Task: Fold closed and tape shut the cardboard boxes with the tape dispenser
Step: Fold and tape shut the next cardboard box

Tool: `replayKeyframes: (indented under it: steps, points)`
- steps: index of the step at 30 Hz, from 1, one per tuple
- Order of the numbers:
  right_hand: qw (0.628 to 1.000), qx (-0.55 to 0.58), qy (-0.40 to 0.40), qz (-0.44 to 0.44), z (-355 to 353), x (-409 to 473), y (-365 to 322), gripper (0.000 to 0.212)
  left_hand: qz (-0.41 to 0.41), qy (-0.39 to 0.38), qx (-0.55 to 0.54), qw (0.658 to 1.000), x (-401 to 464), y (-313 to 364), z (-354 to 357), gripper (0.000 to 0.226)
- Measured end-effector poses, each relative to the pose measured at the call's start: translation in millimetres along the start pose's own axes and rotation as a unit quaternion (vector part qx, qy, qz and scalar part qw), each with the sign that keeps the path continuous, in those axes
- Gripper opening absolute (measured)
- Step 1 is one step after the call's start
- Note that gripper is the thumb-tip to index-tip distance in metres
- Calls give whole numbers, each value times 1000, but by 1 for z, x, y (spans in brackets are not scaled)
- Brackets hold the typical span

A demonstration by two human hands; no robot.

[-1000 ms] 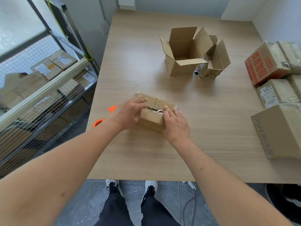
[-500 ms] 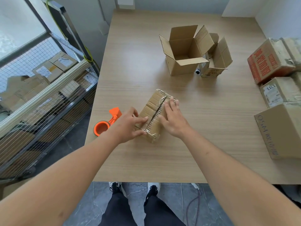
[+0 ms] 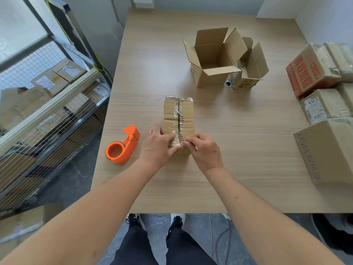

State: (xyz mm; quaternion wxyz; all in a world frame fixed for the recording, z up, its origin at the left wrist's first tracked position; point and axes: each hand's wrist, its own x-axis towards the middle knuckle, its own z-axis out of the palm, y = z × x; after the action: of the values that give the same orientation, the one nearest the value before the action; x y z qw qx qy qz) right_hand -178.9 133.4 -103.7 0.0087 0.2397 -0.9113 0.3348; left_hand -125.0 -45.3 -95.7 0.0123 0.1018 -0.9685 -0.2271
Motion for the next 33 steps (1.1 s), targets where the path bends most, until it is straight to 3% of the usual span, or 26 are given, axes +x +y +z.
replayKeyframes:
  steps: [5, 8, 11, 13, 19, 27, 33]
  points:
    - [999, -5, 15, -34, 2, -12, 3, 24, 140, -15, 95, 985, -1, -19, -11, 50]
    - [999, 41, 28, 21, 6, -11, 3, 14, 206, -23, 76, 975, -8, -35, -14, 47]
    - [995, 74, 28, 61, 9, -8, 3, 9, 193, -11, -27, 981, -10, -49, -17, 45]
    - [991, 97, 22, 84, 8, -4, 5, 13, 193, -42, -77, 977, -5, -57, -21, 48]
    - [991, 85, -1, 104, 4, 4, 10, 22, 190, -40, -72, 978, 6, -56, -21, 34]
    - [995, -33, 3, 92, 1, 4, 4, 21, 183, -110, -69, 975, 17, -61, -32, 45]
    - [994, -70, -27, 85, 0, 8, 3, 26, 157, -76, -58, 983, 20, -57, -24, 37]
